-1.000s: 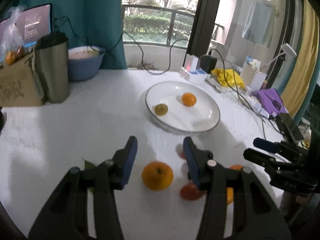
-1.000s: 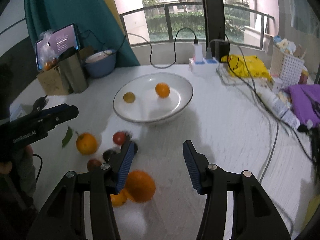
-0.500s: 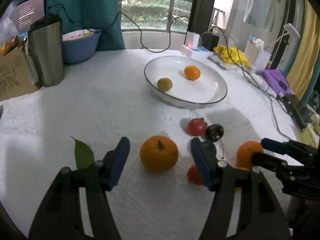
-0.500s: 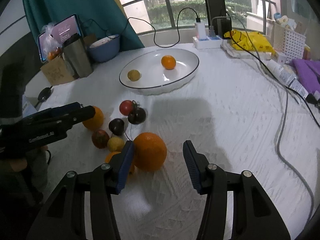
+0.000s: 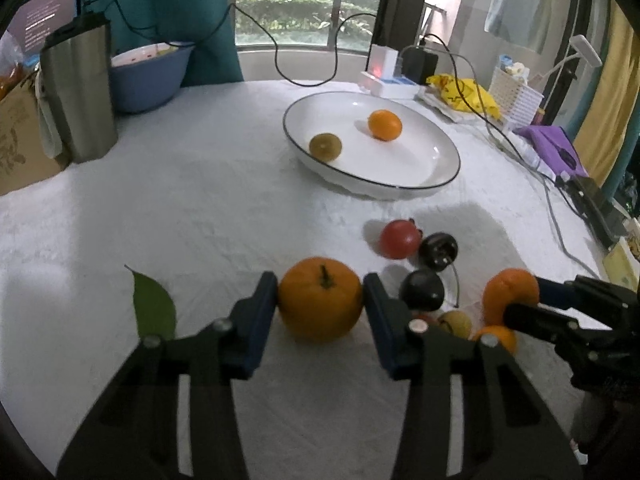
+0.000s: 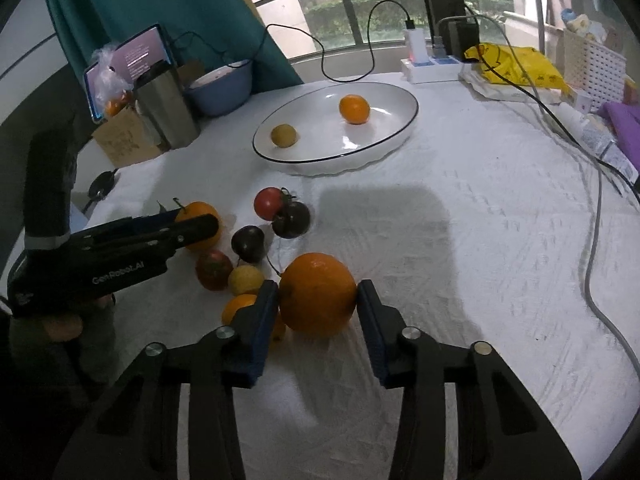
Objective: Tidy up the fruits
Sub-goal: 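Grasp the stemmed tangerine with left gripper while right gripper grasps a large orange, then carry the tangerine and orange over the white plate with both grippers, then lower both fruits onto the plate and open both grippers, then move both grippers back to the fruit and grasp an orange with right gripper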
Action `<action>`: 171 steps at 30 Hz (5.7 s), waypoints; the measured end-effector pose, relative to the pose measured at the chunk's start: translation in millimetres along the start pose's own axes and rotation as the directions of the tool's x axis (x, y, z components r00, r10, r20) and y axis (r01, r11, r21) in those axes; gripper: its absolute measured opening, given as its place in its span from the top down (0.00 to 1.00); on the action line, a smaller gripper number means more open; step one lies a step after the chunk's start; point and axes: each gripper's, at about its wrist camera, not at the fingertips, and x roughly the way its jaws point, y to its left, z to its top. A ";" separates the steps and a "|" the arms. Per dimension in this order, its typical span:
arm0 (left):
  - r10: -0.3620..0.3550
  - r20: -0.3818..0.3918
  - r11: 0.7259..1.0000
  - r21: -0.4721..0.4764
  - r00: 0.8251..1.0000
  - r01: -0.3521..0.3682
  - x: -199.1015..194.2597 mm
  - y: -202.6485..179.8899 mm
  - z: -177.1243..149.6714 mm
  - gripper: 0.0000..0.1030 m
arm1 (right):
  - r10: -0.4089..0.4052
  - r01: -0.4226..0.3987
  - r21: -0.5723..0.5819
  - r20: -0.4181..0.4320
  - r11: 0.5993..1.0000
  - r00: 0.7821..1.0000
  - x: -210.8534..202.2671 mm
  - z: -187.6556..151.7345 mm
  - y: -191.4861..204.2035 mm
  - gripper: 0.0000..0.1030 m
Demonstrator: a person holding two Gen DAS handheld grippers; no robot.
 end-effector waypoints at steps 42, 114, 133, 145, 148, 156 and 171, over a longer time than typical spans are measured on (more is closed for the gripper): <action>-0.041 0.123 0.993 0.114 0.992 0.027 4.5 6.9 85.4 0.56 | -0.078 0.087 -0.099 0.093 0.991 0.993 29.7 100.4 -12.2 0.59; -0.097 0.182 0.995 0.049 0.978 0.090 -15.5 -12.2 103.3 0.44 | -0.191 0.210 -0.097 0.179 0.973 0.965 17.9 112.2 -8.5 0.55; -0.083 0.183 0.996 0.033 0.980 0.078 -56.8 -19.4 29.3 0.44 | -0.145 0.155 -0.060 0.149 0.986 0.978 -20.5 45.8 -1.2 0.55; -0.040 0.123 0.999 -0.012 0.992 0.042 -56.4 -17.9 -16.9 0.44 | -0.040 0.048 -0.090 0.096 0.995 0.995 -20.7 5.8 16.2 0.55; -0.042 0.109 0.999 -0.021 0.993 0.044 -54.2 -18.0 -24.1 0.44 | -0.020 0.027 -0.091 0.077 0.996 0.997 -17.6 -2.8 19.5 0.55; -0.047 0.083 0.999 -0.021 0.995 0.049 -50.9 -23.0 -37.9 0.44 | 0.019 -0.016 -0.114 0.027 0.993 0.999 -6.5 -14.4 30.3 0.55; -0.084 0.038 0.996 -0.008 0.996 0.085 -28.0 -36.7 -31.7 0.44 | 0.109 -0.114 -0.146 -0.040 0.983 0.993 4.7 -19.3 36.3 0.65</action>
